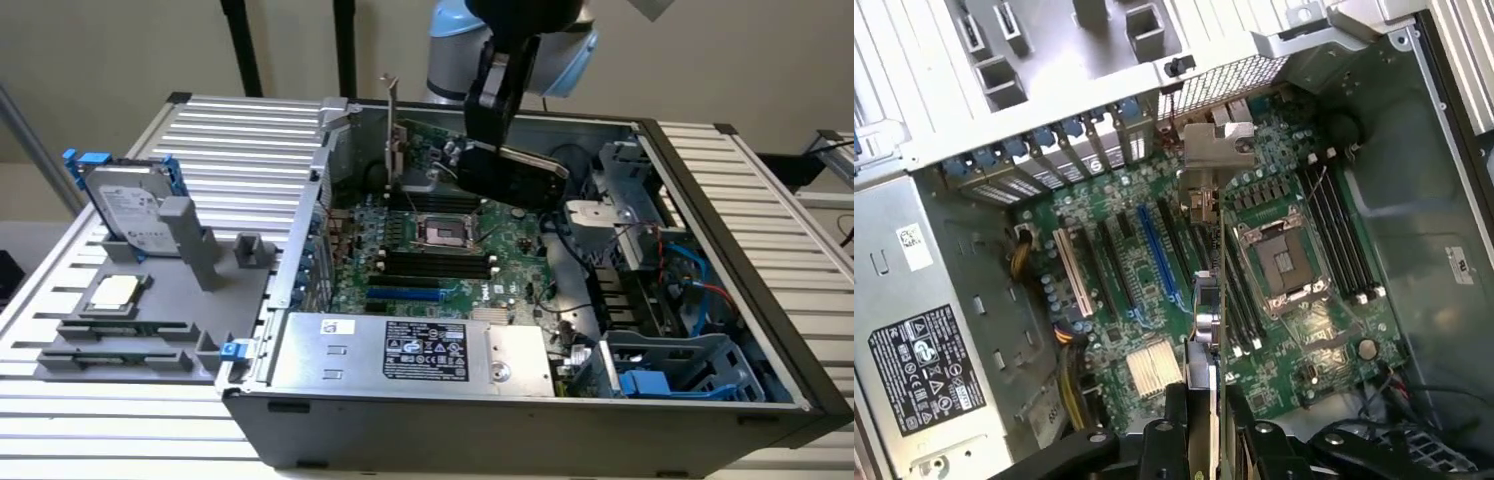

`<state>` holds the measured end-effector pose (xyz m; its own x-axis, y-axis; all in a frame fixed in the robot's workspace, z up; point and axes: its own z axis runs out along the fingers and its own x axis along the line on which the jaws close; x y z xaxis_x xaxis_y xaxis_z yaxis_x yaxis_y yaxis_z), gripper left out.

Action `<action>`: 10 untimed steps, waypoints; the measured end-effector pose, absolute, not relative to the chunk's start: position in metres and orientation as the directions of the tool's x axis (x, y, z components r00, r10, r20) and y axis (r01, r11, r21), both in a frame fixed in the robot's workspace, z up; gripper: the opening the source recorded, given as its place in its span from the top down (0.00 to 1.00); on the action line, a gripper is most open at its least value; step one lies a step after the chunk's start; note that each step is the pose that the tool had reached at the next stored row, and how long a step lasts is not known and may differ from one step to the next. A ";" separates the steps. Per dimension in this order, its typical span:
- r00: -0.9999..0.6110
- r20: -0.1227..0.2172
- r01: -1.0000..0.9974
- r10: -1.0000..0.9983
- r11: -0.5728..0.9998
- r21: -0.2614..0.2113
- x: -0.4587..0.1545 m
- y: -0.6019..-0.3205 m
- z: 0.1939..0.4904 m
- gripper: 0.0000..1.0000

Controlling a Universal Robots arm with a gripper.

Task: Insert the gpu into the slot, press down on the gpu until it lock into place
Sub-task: 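Insert the gpu into the slot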

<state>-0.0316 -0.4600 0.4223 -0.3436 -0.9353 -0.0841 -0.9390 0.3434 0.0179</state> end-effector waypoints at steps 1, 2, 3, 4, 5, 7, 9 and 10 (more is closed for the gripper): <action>-0.327 -0.085 -0.945 -0.941 0.326 0.017 -0.032 -0.460 0.421 0.74; -0.309 -0.086 -0.951 -0.947 0.309 0.017 -0.032 -0.460 0.421 0.74; -0.292 -0.088 -0.956 -0.952 0.292 0.017 -0.032 -0.460 0.420 0.74; -0.274 -0.090 -0.962 -0.957 0.274 0.018 -0.032 -0.460 0.419 0.74; -0.257 -0.092 -0.966 -0.962 0.256 0.018 -0.032 -0.460 0.418 0.74; -0.222 -0.095 -0.975 -0.970 0.222 0.018 -0.032 -0.460 0.416 0.74; -0.186 -0.098 -0.983 -0.978 0.185 0.018 -0.032 -0.460 0.414 0.74; -0.168 -0.099 -0.986 -0.981 0.167 0.018 -0.032 -0.460 0.413 0.74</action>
<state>-0.0317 -0.4599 0.4128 -0.1679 -0.9808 -0.0995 -0.9858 0.1669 0.0182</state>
